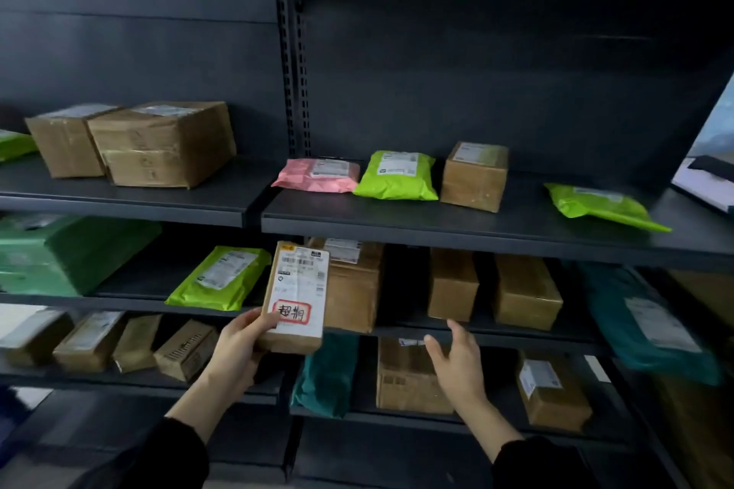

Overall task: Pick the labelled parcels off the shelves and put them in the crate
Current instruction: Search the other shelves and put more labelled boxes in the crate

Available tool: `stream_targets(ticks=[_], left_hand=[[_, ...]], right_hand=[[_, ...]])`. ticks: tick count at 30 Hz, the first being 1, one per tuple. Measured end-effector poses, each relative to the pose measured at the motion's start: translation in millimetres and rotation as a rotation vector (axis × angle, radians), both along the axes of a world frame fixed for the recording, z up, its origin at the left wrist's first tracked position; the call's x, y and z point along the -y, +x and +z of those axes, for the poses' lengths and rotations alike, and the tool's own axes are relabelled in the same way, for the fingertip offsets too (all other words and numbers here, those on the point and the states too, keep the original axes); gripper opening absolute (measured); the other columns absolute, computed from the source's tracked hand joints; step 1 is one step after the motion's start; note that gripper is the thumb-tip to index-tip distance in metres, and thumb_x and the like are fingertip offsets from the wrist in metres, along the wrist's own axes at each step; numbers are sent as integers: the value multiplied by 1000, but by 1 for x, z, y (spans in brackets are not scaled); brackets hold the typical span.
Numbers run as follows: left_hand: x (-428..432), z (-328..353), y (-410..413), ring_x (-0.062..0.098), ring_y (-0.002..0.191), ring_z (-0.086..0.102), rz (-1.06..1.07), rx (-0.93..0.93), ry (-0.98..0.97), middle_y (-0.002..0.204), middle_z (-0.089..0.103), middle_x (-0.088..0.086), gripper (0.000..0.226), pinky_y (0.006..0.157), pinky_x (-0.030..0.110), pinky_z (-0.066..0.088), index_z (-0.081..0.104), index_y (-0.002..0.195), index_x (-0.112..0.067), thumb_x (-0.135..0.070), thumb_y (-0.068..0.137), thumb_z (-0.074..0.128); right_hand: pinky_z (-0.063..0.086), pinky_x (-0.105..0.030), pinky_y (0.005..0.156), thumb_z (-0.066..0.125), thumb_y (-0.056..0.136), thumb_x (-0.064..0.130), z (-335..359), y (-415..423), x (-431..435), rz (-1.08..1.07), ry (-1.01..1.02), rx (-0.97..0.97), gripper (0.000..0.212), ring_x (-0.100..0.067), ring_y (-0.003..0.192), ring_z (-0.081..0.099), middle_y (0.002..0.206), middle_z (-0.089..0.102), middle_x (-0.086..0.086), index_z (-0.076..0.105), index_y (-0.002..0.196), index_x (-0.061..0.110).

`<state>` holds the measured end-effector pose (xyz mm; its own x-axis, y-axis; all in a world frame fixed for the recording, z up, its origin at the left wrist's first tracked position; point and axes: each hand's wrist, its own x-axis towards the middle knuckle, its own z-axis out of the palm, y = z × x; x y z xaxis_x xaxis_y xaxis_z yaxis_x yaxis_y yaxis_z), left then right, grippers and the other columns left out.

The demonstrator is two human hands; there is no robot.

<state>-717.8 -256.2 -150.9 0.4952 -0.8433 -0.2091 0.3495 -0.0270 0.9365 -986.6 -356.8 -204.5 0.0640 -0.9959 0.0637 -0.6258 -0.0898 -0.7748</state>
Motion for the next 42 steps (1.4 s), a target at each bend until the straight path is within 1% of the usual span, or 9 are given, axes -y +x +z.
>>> stream_targets(ticks=[5, 9, 13, 19, 23, 28, 33, 37, 42], left_hand=[[4, -17, -86, 18, 64, 70, -35, 13, 53, 74, 75, 9, 11, 51, 23, 55, 61, 96, 1, -3, 91, 52], [12, -35, -137, 33, 84, 65, -54, -57, 117, 91, 71, 21, 17, 74, 40, 52, 60, 102, 7, -4, 89, 55], [24, -46, -161, 33, 82, 66, -65, -110, 144, 81, 74, 18, 16, 73, 39, 53, 61, 99, 8, -2, 88, 56], [63, -61, -164, 28, 76, 70, -78, -126, 152, 86, 74, 19, 14, 55, 28, 57, 63, 98, 6, -3, 88, 58], [86, -72, -155, 34, 86, 68, -90, -125, 184, 89, 73, 21, 17, 66, 35, 53, 63, 100, 4, -4, 85, 62], [107, -85, -140, 36, 82, 67, -99, -149, 203, 79, 74, 20, 11, 71, 39, 52, 63, 94, 5, 2, 83, 62], [121, -96, -130, 36, 79, 66, -94, -200, 219, 84, 71, 25, 32, 66, 37, 50, 61, 103, 10, 3, 72, 68], [122, -96, -121, 37, 78, 67, -148, -194, 217, 81, 72, 25, 43, 67, 40, 51, 64, 95, 8, 5, 54, 78], [119, -99, -118, 30, 68, 69, -143, -192, 207, 75, 73, 20, 14, 58, 33, 53, 63, 95, 7, 5, 81, 61]], right_hand=[[34, -36, 108, 50, 93, 35, 0, -58, 10, 27, 14, 1, 58, -26, 134, 34, 144, 37, -11, 31, 143, 10], [33, -34, 106, 50, 94, 35, -1, -80, 20, 16, 33, -13, 58, -25, 134, 34, 144, 37, -11, 31, 142, 10], [33, -34, 107, 51, 93, 34, -1, -79, 33, 27, 30, -15, 58, -25, 135, 34, 145, 37, -11, 31, 142, 9], [37, -34, 105, 51, 93, 37, -3, -58, 62, -30, 15, -66, 62, -26, 136, 33, 144, 37, -14, 29, 143, 8], [41, -33, 102, 49, 92, 41, -1, -38, 85, -114, -29, -176, 66, -28, 135, 32, 145, 33, -16, 25, 144, 7], [35, -35, 109, 51, 87, 51, 2, -11, 117, -219, -86, -305, 76, -29, 136, 28, 148, 27, -17, 25, 144, 6], [32, -39, 107, 55, 72, 70, 3, 10, 146, -263, -46, -434, 98, -31, 131, 32, 146, 28, -18, 28, 141, 6], [41, -36, 97, 59, 72, 66, -4, 14, 151, -284, -30, -450, 93, -29, 119, 40, 133, 39, -16, 33, 137, 5], [45, -39, 92, 75, 62, 52, -7, 0, 138, -253, -101, -446, 93, -34, 112, 44, 129, 45, -21, 42, 132, -1]])
